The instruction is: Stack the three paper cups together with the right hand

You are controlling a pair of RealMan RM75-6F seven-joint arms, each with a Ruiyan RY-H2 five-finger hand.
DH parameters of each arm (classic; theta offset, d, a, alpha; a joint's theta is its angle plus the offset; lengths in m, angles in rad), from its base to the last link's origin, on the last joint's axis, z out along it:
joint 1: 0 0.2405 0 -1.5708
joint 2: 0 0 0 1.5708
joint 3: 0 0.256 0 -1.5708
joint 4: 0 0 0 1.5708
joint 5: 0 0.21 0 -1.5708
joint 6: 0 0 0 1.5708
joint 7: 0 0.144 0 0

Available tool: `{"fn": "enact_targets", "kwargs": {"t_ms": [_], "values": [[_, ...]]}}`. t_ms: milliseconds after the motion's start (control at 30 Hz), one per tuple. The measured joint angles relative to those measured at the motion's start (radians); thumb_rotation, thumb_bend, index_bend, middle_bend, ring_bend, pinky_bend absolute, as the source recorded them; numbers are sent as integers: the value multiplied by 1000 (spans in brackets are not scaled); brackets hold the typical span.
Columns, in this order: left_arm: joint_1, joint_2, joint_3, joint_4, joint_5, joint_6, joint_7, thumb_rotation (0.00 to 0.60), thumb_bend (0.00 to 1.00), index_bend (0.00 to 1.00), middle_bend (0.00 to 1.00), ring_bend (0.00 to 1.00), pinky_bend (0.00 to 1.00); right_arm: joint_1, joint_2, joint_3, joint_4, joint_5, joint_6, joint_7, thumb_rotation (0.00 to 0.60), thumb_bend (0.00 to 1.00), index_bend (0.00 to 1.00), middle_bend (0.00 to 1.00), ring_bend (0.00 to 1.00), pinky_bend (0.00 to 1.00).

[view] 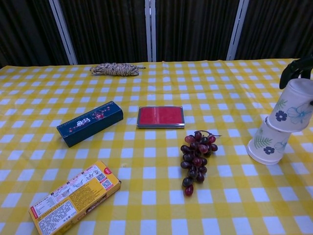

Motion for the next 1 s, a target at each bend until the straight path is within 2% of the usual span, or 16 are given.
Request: {"fn": "enact_targets", "kwargs": {"t_ms": [67, 200, 267, 433, 533, 700, 1000], "values": [[1, -1, 0, 0, -1, 2, 1, 600, 0, 0, 0, 0, 0, 0, -6, 2, 0, 5, -2, -12, 600, 309, 292, 330, 325, 452], [1, 0, -2, 1, -6, 1, -3, 600, 0, 0, 0, 0, 0, 2, -1, -3, -5, 8, -25, -19, 600, 51, 99, 125, 127, 297], [0, 0, -2, 2, -6, -1, -4, 600, 0, 0, 0, 0, 0, 5, 12, -8, -18, 10, -44, -15, 600, 17, 67, 83, 84, 261], [-1, 0, -1, 3, -4, -1, -2, 600, 0, 0, 0, 0, 0, 3, 34, -21, -38, -5, -56, -5, 600, 10, 46, 46, 42, 214], [0, 0, -1, 2, -4, 0, -2, 600, 0, 0, 0, 0, 0, -4, 36, -24, -39, -14, -44, -10, 600, 6, 27, 12, 5, 141], [2, -1, -2, 4, -3, 5, -2, 600, 0, 0, 0, 0, 0, -30, 48, -25, -34, -23, 3, -19, 600, 0, 0, 0, 0, 6], [11, -46, -16, 59, 35, 74, -23, 600, 0, 0, 0, 0, 0, -154, 60, -30, -28, -32, 208, -33, 600, 0, 0, 0, 0, 0]]}}
